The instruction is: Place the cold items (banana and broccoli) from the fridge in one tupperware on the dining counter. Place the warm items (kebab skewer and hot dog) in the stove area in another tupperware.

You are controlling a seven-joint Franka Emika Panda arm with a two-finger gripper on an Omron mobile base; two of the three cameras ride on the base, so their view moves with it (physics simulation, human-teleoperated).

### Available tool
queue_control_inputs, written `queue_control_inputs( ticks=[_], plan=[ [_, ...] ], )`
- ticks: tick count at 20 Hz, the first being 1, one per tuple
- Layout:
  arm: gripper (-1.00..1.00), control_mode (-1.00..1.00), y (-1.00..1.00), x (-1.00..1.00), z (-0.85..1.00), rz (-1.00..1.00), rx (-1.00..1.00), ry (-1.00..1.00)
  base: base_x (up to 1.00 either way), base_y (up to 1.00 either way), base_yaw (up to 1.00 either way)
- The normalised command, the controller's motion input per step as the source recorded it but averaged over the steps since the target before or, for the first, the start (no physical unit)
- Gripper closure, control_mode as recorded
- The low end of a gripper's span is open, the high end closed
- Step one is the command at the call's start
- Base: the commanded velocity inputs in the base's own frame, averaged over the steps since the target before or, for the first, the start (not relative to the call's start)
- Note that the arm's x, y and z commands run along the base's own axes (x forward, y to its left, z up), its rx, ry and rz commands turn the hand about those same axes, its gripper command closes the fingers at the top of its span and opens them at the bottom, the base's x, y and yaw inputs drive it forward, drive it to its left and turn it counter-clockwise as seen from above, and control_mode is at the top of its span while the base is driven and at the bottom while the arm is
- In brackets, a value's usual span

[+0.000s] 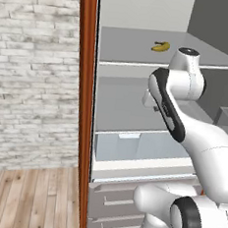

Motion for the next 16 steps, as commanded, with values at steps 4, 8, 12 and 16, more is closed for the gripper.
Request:
queue_control_inputs(
  ticks=[4,8,12,16],
  plan=[
    [-1.00,-1.00,0.00,-0.02,-0.02,0.00,0.00,-0.05,0.00,0.00,0.00],
    [-1.00,-1.00,-0.51,0.03,-0.32,-0.09,-0.01,-0.26,0.00,0.00,0.00],
    [-1.00,-1.00,-0.65,0.19,-0.34,0.00,-0.01,-0.10,0.00,0.00,0.00],
    [-1.00,-1.00,-0.62,0.41,-0.18,0.00,0.01,-0.02,0.00,0.00,0.00]
  ],
)
